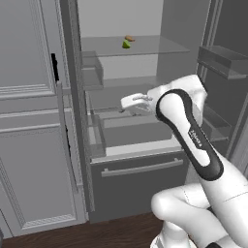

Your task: Grab a lemon wedge from the fridge and one ice cube from the ice bowl, and put them in the glass of lemonade.

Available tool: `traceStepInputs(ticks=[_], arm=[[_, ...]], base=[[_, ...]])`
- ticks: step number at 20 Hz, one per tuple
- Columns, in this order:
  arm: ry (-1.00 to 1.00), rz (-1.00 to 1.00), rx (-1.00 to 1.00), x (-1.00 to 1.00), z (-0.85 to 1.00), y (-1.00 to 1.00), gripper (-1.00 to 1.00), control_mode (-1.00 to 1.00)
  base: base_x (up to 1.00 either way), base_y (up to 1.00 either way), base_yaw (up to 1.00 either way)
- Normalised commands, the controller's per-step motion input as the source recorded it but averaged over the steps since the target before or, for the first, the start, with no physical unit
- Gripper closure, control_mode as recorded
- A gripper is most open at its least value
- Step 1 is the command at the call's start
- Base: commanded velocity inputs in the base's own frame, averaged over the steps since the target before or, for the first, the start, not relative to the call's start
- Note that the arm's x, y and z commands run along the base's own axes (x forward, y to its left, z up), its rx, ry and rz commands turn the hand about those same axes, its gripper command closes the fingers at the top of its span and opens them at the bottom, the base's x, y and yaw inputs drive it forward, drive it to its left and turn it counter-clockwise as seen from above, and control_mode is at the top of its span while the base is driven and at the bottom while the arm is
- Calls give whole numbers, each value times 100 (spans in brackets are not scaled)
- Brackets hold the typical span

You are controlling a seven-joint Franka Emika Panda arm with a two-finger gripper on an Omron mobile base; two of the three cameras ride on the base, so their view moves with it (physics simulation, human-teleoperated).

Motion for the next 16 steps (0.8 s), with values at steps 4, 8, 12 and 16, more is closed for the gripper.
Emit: traceStepInputs(ticks=[4, 8, 12, 16], arm=[[4, -37, -28, -34, 22, -98, -100, -100], [0, -29, -41, -20, 6, -80, -100, -100], [3, -20, -37, -60, 13, -65, -100, -100], [8, -18, -26, -81, 37, -60, -100, -100]], base=[[0, 0, 0], [0, 0, 0], [0, 0, 0], [0, 0, 0]])
